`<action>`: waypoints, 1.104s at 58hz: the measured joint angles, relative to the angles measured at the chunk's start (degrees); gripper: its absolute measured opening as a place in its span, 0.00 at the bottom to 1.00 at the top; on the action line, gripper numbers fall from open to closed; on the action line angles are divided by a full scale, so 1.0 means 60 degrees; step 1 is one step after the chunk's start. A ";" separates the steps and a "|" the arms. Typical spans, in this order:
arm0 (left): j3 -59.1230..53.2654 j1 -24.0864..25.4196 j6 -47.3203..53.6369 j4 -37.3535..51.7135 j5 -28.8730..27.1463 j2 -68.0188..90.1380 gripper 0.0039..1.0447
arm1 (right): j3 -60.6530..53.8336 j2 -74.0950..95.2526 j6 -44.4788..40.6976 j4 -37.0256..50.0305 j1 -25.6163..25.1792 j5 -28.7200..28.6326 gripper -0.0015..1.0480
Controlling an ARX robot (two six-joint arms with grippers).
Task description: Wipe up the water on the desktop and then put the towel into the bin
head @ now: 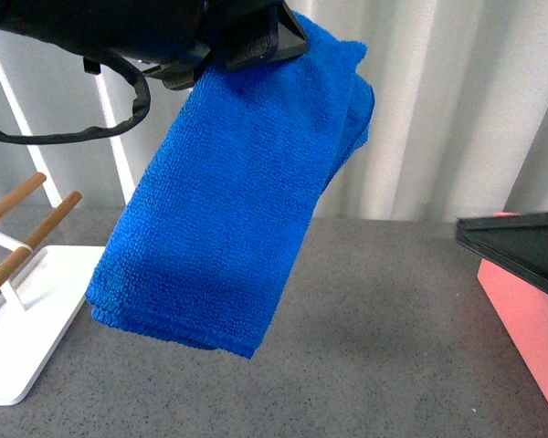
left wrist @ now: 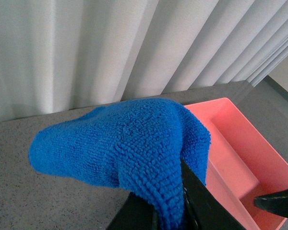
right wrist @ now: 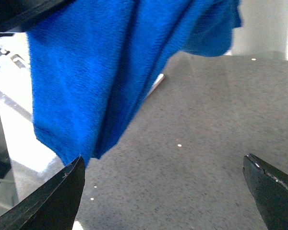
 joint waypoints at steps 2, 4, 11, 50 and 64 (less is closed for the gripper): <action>0.0000 0.0000 0.0000 0.0000 0.0000 0.0000 0.04 | 0.0076 0.0215 0.0113 0.0259 0.0135 -0.0113 0.93; 0.0000 0.0000 0.0004 0.0000 -0.0004 0.0000 0.04 | 0.0149 0.0397 0.0277 0.0506 0.0266 -0.0175 0.93; 0.0000 0.0004 0.0007 0.0000 -0.0004 0.0000 0.04 | 0.0506 0.0954 0.0812 0.1330 0.0659 -0.0441 0.93; 0.0000 0.0004 0.0044 0.0000 -0.0007 0.0000 0.04 | 0.3231 0.4619 0.2750 0.4069 0.2080 -0.0616 0.93; 0.0000 0.0004 0.0051 0.0000 -0.0011 0.0000 0.04 | 0.3716 0.4951 0.2925 0.4288 0.2393 -0.0452 0.84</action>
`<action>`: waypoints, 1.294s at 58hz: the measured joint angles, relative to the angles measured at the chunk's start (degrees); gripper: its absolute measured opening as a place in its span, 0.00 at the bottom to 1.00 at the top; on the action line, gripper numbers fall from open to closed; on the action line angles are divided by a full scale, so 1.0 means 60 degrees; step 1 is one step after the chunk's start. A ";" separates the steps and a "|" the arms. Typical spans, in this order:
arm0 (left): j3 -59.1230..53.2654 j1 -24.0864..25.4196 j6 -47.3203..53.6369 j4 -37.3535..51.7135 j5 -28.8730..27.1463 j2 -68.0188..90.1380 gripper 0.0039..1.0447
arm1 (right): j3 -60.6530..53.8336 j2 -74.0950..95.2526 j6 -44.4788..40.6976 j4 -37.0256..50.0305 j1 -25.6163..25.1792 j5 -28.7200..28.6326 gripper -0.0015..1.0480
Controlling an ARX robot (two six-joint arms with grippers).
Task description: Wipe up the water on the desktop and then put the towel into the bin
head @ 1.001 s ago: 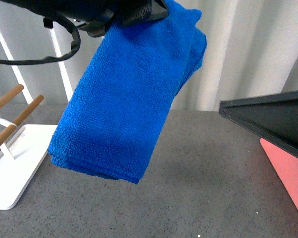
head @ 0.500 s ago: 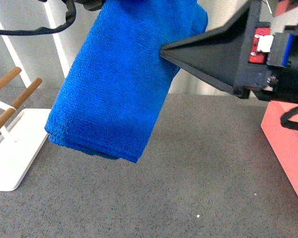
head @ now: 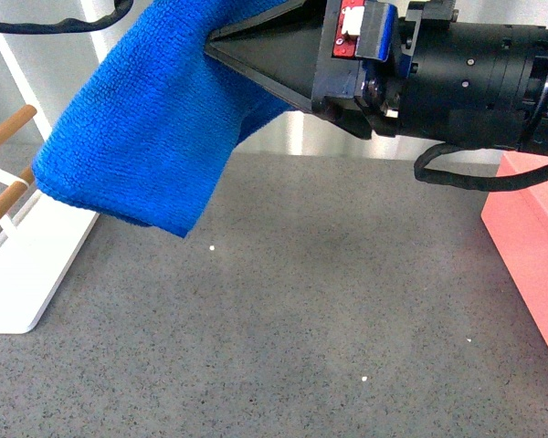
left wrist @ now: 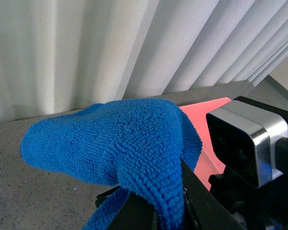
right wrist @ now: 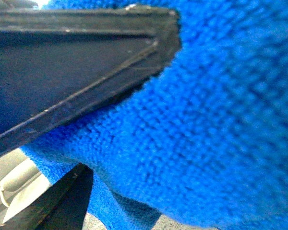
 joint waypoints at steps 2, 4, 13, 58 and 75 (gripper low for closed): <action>0.0000 0.0004 0.0000 0.0000 0.0000 0.0000 0.04 | 0.0000 0.0011 0.0004 0.0084 0.0022 -0.0004 0.80; 0.0000 0.0004 0.0004 0.0000 -0.0004 0.0000 0.04 | 0.0004 0.0011 0.0000 0.0124 0.0055 -0.0015 0.75; 0.0000 0.0004 0.0000 0.0000 -0.0018 0.0000 0.05 | 0.0018 0.0011 -0.0004 0.0120 0.0135 0.0007 0.55; 0.0000 0.0015 0.0036 -0.0022 -0.0073 0.0004 0.94 | -0.0321 -0.0226 -0.0780 -0.0776 0.0036 0.0408 0.04; 0.0000 0.0015 0.0058 -0.0040 -0.0066 0.0011 0.94 | -0.0521 -0.0390 -0.0965 -0.1147 0.0022 0.0433 0.04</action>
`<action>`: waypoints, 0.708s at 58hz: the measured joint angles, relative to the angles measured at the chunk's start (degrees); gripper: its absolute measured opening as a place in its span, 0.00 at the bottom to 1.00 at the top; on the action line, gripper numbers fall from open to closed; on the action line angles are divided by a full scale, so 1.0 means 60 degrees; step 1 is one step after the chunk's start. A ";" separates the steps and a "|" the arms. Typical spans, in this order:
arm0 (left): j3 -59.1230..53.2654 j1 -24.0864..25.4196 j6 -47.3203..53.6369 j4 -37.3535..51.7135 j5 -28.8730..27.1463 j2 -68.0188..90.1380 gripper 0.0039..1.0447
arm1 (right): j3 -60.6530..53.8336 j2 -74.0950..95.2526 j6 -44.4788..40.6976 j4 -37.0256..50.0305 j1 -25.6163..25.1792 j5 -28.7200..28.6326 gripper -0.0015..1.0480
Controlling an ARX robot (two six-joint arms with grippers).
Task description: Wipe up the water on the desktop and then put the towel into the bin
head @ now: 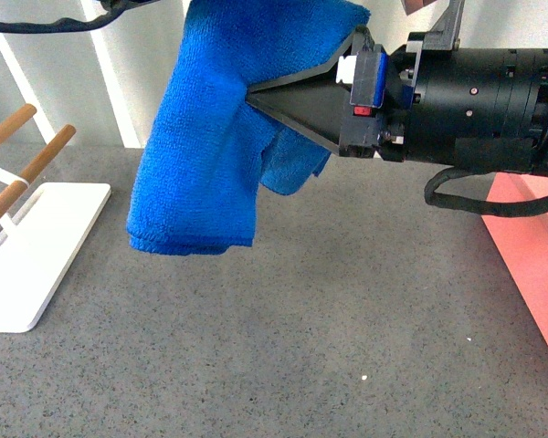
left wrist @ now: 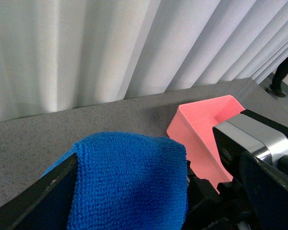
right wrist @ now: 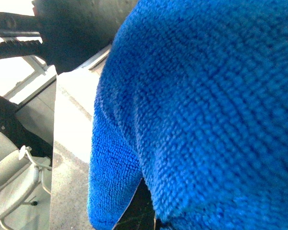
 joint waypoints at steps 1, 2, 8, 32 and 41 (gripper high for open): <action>0.0004 0.0004 0.0000 0.0000 0.0004 0.0000 0.94 | -0.0029 0.0000 -0.0007 -0.0004 0.0000 0.0004 0.04; 0.0000 0.0000 0.0004 0.0000 0.0007 0.0000 0.94 | -0.0047 0.0000 -0.0011 -0.0004 0.0000 0.0004 0.04; 0.0004 -0.0004 0.0000 0.0000 0.0051 0.0000 0.94 | -0.0208 0.0000 -0.0066 -0.0015 0.0004 0.0029 0.04; -0.3657 0.0769 0.2014 0.3901 -0.5202 -0.1963 0.45 | -0.0350 -0.0102 -0.0153 -0.0036 -0.0138 0.0124 0.04; -0.5260 0.1446 0.2127 0.4197 -0.4495 -0.3024 0.18 | -0.0379 -0.0273 -0.0240 -0.0186 -0.0142 0.0131 0.04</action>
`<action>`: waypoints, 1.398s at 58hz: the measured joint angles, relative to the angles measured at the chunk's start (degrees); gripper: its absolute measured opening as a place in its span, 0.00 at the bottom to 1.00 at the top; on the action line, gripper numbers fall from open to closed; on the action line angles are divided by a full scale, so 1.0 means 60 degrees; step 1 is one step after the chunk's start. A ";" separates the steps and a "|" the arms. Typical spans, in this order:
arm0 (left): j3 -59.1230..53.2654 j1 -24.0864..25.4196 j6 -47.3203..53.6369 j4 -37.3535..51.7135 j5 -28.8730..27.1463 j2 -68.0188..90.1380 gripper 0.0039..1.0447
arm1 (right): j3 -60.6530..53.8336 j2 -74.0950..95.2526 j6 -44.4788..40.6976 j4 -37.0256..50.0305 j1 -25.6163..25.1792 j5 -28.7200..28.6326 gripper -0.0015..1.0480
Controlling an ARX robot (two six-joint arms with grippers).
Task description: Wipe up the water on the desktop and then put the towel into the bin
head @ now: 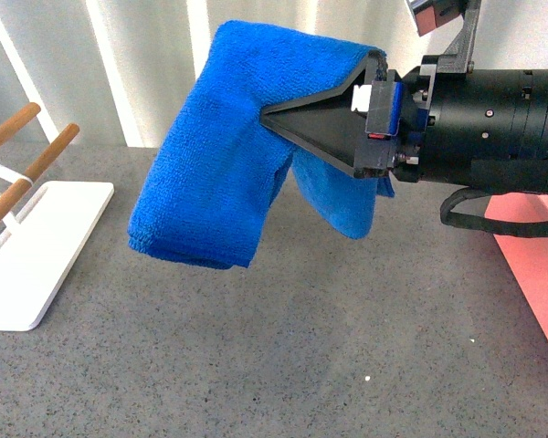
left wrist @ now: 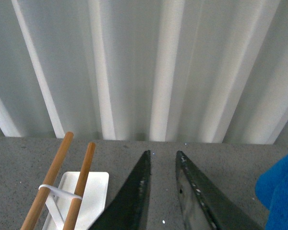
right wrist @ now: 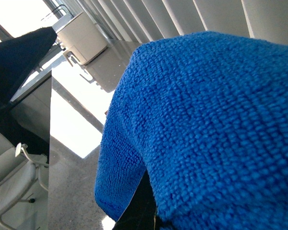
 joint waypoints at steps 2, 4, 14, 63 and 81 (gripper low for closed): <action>-0.0339 0.0153 0.0022 0.0040 0.0197 -0.0291 0.10 | -0.0040 -0.0066 -0.0044 -0.0091 -0.0033 0.0011 0.04; -0.0517 0.0233 0.0033 0.0062 0.0299 -0.0459 0.06 | -0.0066 -0.0117 -0.0073 -0.0135 -0.0069 0.0007 0.04; -0.1479 0.0787 0.0095 0.0073 0.0772 -0.1453 0.03 | -0.0168 -0.0328 -0.0222 -0.0361 -0.0244 0.0018 0.04; -0.3617 0.2524 0.0102 -0.1902 0.2481 -0.5708 0.03 | -0.0222 -0.0787 -0.0696 -0.1290 -0.0113 0.0270 0.04; -0.3621 0.2524 0.0106 -0.3861 0.2481 -0.7836 0.03 | -0.0219 -0.1013 -0.1071 -0.1905 -0.0142 0.0342 0.04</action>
